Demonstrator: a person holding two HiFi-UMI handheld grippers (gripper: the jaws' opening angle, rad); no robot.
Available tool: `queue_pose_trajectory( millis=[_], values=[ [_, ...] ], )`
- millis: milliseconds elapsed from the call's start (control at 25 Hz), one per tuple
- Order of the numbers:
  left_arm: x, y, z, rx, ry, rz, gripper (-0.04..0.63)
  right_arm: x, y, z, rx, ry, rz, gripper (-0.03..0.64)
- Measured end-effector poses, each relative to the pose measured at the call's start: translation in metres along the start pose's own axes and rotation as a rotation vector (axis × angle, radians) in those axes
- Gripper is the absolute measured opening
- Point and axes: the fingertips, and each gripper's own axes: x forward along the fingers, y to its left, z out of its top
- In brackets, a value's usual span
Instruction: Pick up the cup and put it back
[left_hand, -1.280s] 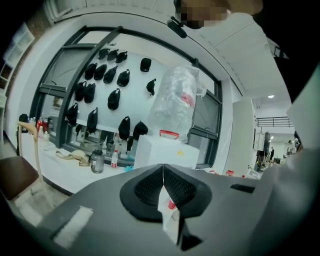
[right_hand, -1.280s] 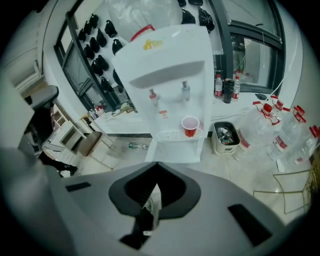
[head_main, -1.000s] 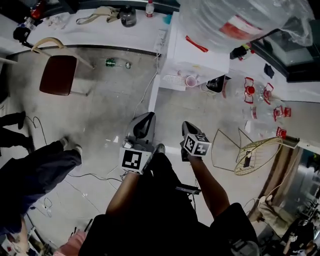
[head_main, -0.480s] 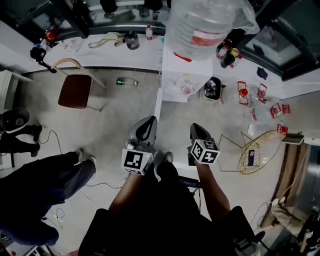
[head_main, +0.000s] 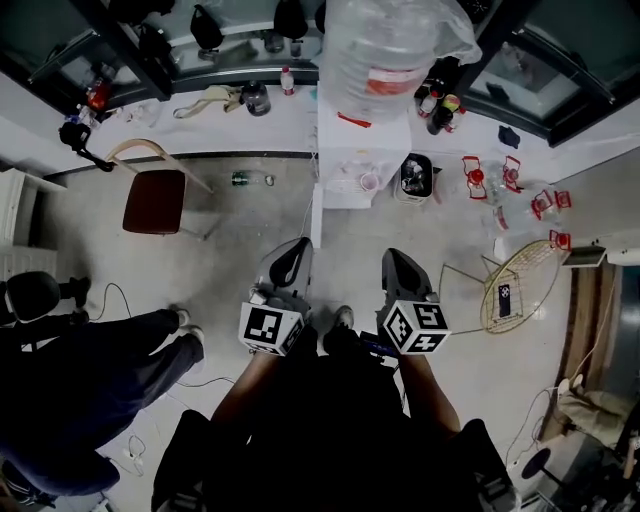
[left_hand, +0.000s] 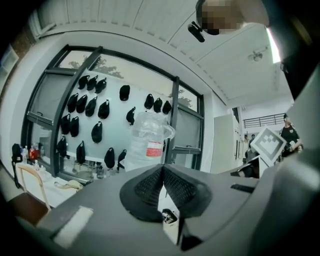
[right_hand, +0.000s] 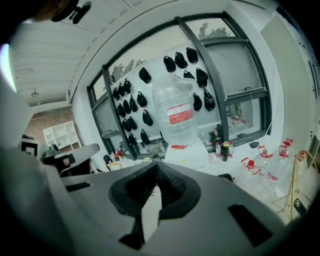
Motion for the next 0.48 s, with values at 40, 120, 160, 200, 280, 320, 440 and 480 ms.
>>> queue_pose_trajectory(
  millis=[40,120,160,200,280,320,440,480],
  values=[
    [-0.002,-0.003,0.002,-0.002,-0.001,-0.008,0.008,-0.007,0.004,0.004,-0.010,-0.013,0.000,-0.005],
    [-0.004,-0.010,0.007,0.003,-0.012,-0.025,0.008,-0.019,0.011,0.010,-0.033,-0.033,-0.003,-0.005],
    [-0.006,-0.013,0.011,0.005,-0.019,-0.030,0.008,-0.024,0.013,0.013,-0.045,-0.041,-0.005,-0.005],
    [-0.008,-0.015,0.014,0.003,-0.027,-0.033,0.008,-0.029,0.016,0.016,-0.055,-0.048,-0.008,-0.005],
    [-0.013,-0.021,0.020,0.003,-0.037,-0.040,0.008,-0.039,0.020,0.022,-0.067,-0.063,-0.012,-0.005],
    [-0.015,-0.022,0.021,0.007,-0.040,-0.047,0.008,-0.043,0.023,0.025,-0.071,-0.074,-0.014,-0.005],
    [-0.018,-0.025,0.022,0.019,-0.047,-0.063,0.008,-0.052,0.027,0.030,-0.079,-0.106,-0.020,-0.005],
    [-0.019,-0.026,0.022,0.023,-0.051,-0.067,0.008,-0.054,0.027,0.030,-0.080,-0.111,-0.024,-0.005]
  ],
)
